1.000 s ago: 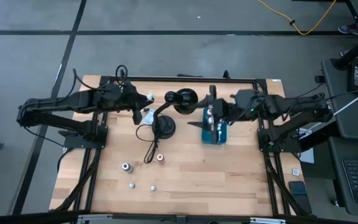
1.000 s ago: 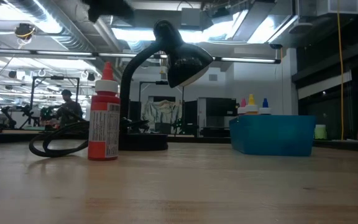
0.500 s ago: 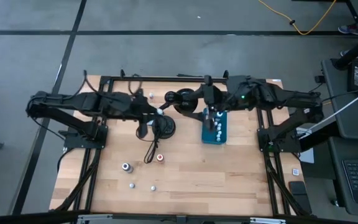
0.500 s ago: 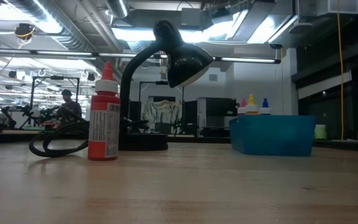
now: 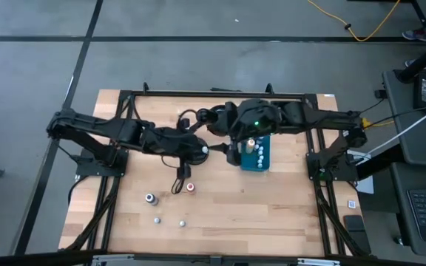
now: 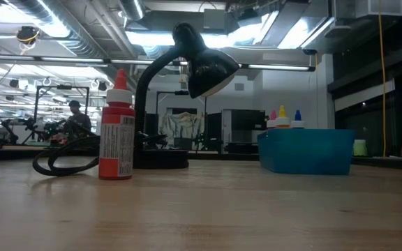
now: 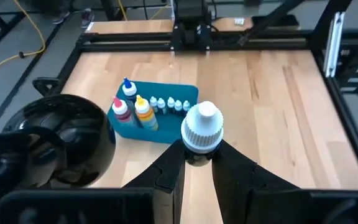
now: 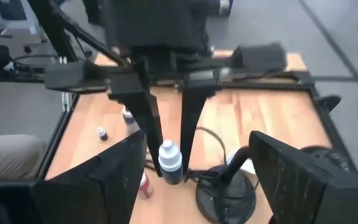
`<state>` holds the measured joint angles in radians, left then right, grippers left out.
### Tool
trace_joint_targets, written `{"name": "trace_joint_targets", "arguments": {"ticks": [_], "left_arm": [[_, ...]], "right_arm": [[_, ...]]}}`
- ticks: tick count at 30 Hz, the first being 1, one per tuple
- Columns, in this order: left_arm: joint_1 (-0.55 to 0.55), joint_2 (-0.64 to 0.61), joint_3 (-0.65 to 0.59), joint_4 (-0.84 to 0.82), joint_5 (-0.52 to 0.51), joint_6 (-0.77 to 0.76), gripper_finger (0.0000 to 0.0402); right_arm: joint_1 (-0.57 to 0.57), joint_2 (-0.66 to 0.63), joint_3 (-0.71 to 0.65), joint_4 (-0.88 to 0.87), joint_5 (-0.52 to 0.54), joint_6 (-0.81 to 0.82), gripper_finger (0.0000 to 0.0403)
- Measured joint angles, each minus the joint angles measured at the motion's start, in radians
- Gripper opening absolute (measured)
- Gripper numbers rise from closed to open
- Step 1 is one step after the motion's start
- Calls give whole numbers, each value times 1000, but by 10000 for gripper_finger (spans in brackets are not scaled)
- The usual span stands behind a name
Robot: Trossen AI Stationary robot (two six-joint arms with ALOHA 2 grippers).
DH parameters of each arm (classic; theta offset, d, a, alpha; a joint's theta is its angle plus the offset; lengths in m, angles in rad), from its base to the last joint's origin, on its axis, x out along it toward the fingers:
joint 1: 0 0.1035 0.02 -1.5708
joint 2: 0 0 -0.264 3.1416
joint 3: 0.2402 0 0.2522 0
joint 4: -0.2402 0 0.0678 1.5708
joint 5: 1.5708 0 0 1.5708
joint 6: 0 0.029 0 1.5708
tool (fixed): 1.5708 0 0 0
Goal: Pick & Place food coloring
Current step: Put the small brown food coloring bottle into the blue bin
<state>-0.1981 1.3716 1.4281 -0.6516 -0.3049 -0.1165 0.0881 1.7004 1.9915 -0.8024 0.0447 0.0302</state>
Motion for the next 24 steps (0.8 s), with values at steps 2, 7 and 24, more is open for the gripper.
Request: {"name": "trace_joint_targets", "arguments": {"ticks": [2, 7, 24], "left_arm": [[-9, 13, 10, -2, -23, 3, 64], [-18, 26, 15, -15, -60, 11, 64], [-18, 26, 15, -27, -60, 1, 64]], "right_arm": [[7, 16, 0, -4, -3, 17, 284], [34, 66, 0, -16, -5, 21, 284], [61, 96, 0, -42, -3, 43, 271]]}}
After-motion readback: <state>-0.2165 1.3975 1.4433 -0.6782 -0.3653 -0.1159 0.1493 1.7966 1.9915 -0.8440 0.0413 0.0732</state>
